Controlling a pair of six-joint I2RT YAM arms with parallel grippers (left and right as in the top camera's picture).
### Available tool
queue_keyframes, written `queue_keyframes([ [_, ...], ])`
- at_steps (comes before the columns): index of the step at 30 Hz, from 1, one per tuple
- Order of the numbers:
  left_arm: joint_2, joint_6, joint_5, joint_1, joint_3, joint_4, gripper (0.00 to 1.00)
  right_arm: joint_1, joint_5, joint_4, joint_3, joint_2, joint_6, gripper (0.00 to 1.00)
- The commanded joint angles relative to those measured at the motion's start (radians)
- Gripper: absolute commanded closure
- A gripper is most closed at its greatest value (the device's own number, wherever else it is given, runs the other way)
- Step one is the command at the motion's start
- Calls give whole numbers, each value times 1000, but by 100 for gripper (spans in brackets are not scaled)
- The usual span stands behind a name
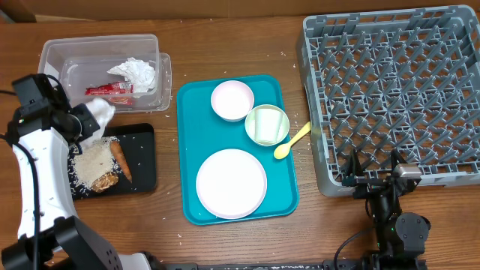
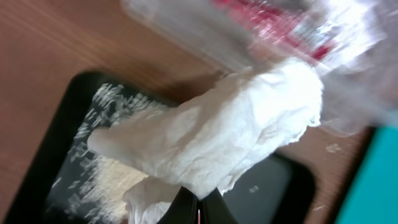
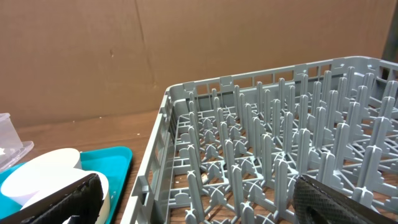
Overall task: Sort waste into correct bins and load items into the dishwasher
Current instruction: 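Carry the tissue up into the clear bin and release it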
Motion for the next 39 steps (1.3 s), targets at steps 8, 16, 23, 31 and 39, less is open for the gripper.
queue_keyframes([
  [8,-90,-117,267,-1,23,362,96,-1,-2,7,-10,-10,-3,0],
  [16,109,-120,253,-2,23,549,96,-1,-2,6,-10,-10,-3,0],
  [23,257,-154,318,-2,23,698,30,-1,-2,6,-10,-10,-3,0],
  [31,130,-203,461,0,28,723,12,-1,-2,7,-10,-10,-3,0],
  [39,-147,-167,473,19,28,466,0,-1,-2,7,-10,-10,-3,0],
])
